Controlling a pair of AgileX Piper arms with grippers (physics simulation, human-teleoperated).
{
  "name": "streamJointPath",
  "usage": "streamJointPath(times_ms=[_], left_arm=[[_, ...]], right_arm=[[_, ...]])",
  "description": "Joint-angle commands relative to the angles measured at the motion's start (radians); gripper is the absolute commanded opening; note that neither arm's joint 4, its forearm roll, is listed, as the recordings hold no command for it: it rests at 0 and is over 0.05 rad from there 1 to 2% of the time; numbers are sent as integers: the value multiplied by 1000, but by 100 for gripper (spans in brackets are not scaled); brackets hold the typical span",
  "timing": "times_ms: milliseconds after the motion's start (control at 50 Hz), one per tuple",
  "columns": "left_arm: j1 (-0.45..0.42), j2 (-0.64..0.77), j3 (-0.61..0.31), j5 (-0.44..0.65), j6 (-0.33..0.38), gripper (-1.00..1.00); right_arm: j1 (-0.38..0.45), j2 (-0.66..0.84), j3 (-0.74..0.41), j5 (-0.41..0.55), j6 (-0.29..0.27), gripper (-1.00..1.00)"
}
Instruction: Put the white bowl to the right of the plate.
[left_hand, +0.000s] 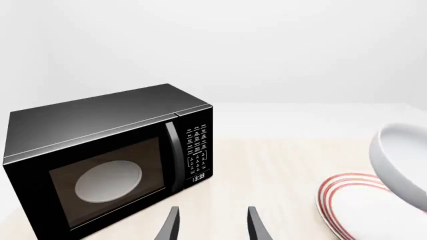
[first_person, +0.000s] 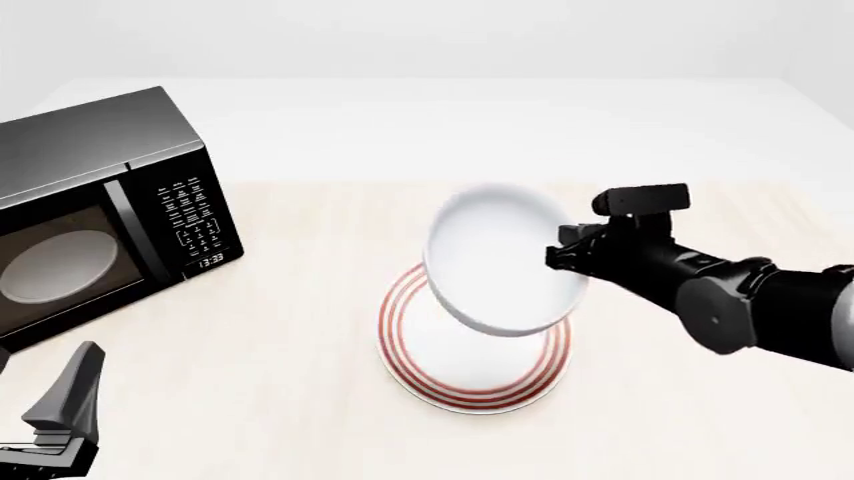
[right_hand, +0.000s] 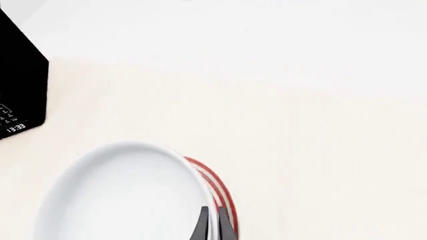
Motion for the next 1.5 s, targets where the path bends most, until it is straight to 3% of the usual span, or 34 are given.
streamJointPath(times_ms=[20,300,760,1500], left_arm=[[0,0,0,0,0,100],[0,0,0,0,0,100],[0,0,0,0,0,100],[0,0,0,0,0,100]], right_arm=[[-148,-99,117,-25,5,-100],[-317,-212,207,0,8,-100],[-486,-268,347,-61,37,-100],[-707,-115,466,-277,66,-100]])
